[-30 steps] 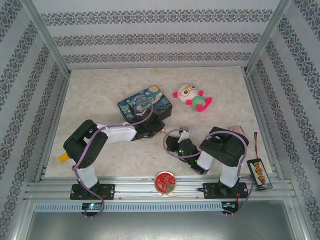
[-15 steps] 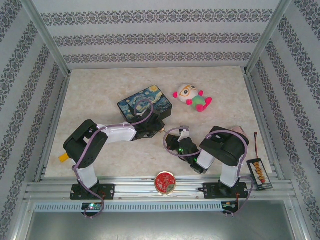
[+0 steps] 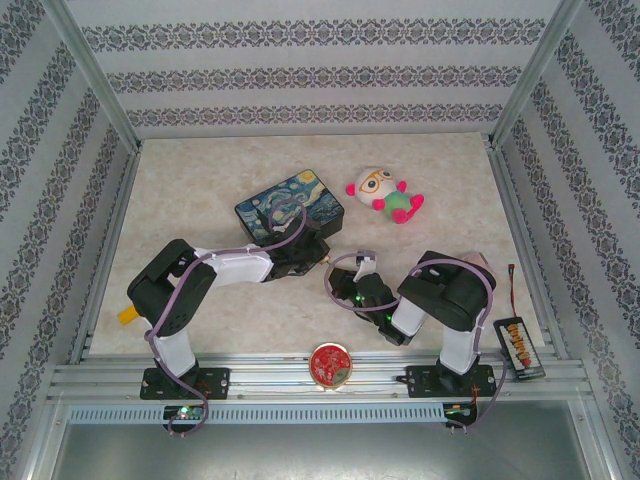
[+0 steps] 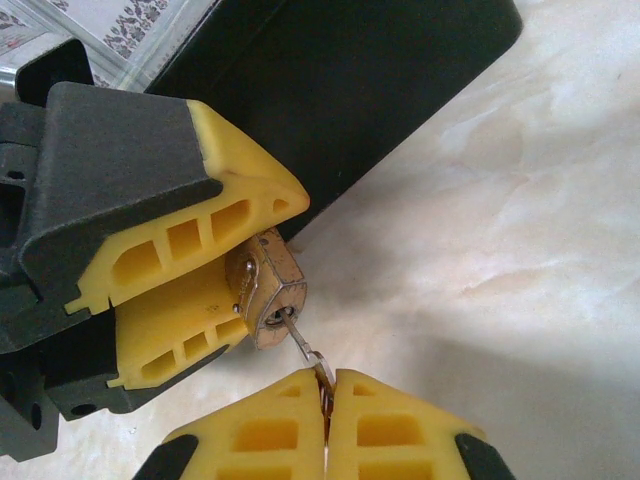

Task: Unlock the padlock with the key

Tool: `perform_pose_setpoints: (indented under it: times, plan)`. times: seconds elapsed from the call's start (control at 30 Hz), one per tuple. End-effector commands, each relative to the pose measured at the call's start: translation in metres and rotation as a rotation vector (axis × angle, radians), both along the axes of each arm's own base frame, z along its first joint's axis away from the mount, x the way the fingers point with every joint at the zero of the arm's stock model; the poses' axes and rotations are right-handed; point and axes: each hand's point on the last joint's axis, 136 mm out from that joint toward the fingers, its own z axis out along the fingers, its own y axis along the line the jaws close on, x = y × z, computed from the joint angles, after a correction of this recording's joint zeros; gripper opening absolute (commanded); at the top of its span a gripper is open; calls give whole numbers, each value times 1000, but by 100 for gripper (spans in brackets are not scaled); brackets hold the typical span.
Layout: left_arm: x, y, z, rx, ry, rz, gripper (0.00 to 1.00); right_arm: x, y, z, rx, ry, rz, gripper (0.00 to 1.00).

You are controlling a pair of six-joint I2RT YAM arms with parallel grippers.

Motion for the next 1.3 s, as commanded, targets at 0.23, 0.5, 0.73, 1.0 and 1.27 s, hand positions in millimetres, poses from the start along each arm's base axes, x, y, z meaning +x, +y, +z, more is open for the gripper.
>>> perform_pose_setpoints:
  times: [0.23,0.5,0.73,1.0,1.27]
  plan:
    - [-23,-15,-18,-72,111,-41,17,15,11,19,163,38,74,0]
    - [-26,-19,-17,-73,114,-59,17,17,21,26,254,98,157,0]
    - [-28,-18,-16,-75,112,-64,17,24,19,32,295,111,157,0]
    - [-33,-20,-16,-71,116,-86,17,31,14,30,298,116,159,0]
    - [-40,-27,-17,-78,115,-144,28,39,12,30,299,113,179,0]
